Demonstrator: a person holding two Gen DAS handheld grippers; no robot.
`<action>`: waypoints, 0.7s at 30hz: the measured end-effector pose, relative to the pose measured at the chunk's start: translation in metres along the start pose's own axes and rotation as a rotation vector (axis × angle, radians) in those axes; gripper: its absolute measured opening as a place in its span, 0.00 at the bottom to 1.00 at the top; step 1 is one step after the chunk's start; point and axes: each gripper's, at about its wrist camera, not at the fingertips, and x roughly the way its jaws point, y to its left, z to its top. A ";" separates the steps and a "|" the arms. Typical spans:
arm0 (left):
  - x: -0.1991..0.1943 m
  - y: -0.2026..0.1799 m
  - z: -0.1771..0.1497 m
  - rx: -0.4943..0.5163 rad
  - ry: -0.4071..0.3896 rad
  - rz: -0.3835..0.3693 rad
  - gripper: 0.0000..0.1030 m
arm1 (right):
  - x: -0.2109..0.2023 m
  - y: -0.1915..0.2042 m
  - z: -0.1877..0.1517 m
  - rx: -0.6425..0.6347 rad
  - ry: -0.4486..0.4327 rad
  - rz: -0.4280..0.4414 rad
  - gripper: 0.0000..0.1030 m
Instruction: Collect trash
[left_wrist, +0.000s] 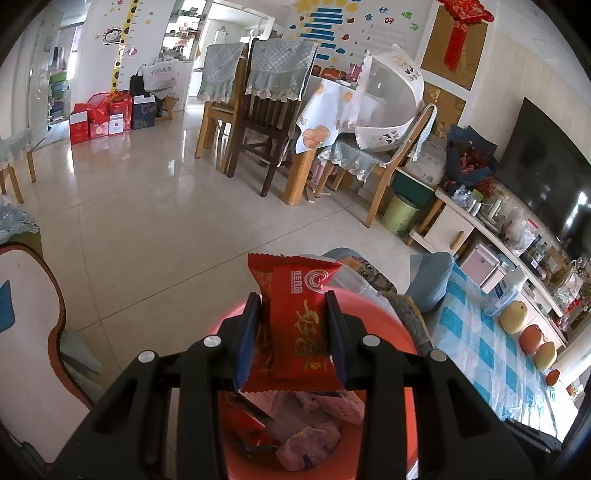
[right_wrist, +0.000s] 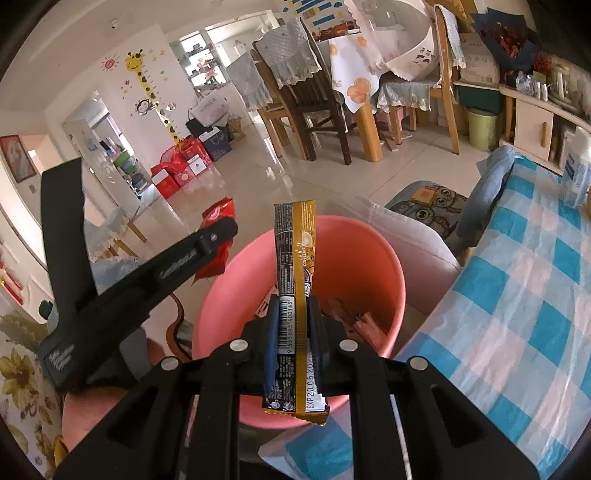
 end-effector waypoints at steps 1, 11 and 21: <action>0.002 0.000 0.000 0.000 0.005 0.003 0.36 | 0.004 -0.002 0.002 0.004 0.000 -0.003 0.16; 0.013 -0.010 -0.004 0.061 0.030 0.076 0.82 | -0.016 -0.045 -0.004 0.124 -0.134 -0.101 0.67; 0.005 -0.038 -0.010 0.164 -0.007 0.084 0.94 | -0.055 -0.066 -0.018 0.142 -0.162 -0.227 0.86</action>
